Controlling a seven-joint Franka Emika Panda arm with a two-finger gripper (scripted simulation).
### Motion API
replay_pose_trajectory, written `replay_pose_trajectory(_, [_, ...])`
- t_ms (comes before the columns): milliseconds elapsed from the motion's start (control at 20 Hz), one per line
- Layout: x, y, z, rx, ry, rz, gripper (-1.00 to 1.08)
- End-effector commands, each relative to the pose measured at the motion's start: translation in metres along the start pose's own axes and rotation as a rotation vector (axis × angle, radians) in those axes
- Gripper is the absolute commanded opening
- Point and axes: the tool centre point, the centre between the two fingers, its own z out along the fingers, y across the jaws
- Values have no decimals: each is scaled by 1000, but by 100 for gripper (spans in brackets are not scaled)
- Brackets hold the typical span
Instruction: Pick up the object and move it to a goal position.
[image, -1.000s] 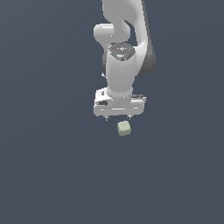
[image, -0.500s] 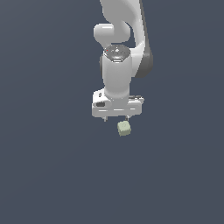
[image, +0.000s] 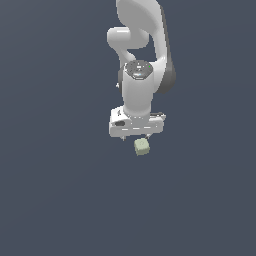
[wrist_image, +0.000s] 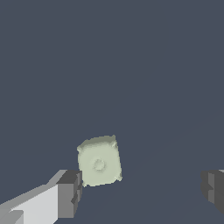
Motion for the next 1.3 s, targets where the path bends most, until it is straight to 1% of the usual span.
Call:
replay_pose_trajectory(0, [-6, -8, 16, -4, -8, -35, 100])
replay_pose_trajectory(250, [-21, -28, 52, -10, -25, -117, 100])
replay_pose_trajectory(500, [-30, -38, 71, -11, -33, -163, 100])
replay_pose_trajectory(900, [-31, -39, 78, -11, -35, -166, 100])
replay_pose_trajectory(1250, [-34, -39, 110, -11, -35, -169, 100])
